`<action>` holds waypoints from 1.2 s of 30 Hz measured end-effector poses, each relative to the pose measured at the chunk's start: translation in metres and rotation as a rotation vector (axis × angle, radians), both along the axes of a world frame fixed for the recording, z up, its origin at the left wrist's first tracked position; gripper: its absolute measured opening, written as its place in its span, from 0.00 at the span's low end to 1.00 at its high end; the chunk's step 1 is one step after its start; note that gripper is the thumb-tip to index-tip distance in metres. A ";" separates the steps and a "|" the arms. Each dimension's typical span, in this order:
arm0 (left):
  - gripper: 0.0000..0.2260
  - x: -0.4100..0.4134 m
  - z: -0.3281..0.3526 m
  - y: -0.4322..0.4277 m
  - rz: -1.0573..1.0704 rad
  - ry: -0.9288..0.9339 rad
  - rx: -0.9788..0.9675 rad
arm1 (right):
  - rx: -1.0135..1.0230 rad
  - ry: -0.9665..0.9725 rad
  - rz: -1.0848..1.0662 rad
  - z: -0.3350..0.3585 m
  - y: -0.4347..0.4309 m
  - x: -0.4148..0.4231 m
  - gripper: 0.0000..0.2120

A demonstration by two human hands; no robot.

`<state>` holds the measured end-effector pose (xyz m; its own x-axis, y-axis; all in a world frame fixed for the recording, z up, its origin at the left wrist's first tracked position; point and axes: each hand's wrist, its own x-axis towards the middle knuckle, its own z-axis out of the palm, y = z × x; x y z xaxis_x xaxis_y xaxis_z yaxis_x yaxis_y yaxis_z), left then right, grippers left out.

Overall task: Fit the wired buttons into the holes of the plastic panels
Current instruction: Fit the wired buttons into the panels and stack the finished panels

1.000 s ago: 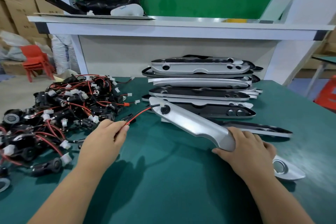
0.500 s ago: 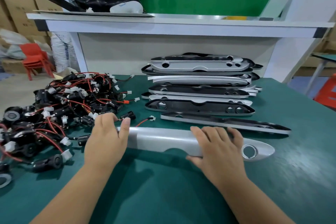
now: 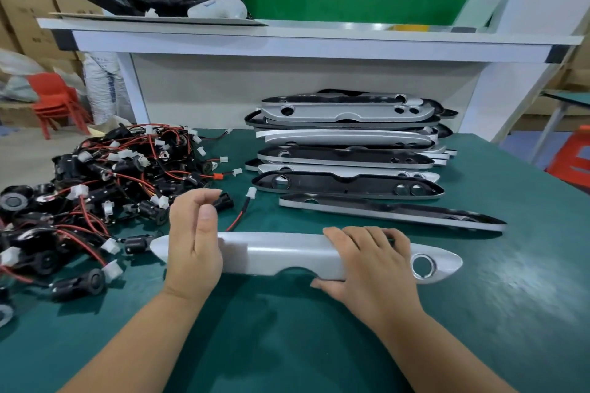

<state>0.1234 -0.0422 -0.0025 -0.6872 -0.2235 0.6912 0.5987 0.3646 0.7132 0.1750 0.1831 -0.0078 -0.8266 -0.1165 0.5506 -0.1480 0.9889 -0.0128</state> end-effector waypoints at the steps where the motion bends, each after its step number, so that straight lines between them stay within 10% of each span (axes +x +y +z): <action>1: 0.16 0.000 0.003 -0.002 -0.012 0.036 0.046 | -0.025 -0.058 -0.022 0.001 0.002 0.000 0.36; 5: 0.11 0.000 0.013 -0.015 0.013 0.248 0.227 | -0.189 -0.201 -0.077 0.001 0.019 -0.004 0.37; 13: 0.25 -0.010 0.002 -0.018 -0.343 -0.468 0.373 | -0.166 -0.161 -0.168 0.007 0.041 -0.004 0.37; 21: 0.19 -0.011 0.001 -0.006 -0.360 -0.389 0.574 | -0.114 -0.240 -0.079 0.009 0.023 0.000 0.41; 36: 0.19 0.004 0.003 0.049 -0.451 -0.286 0.656 | -0.315 -0.188 0.345 0.052 -0.044 -0.040 0.17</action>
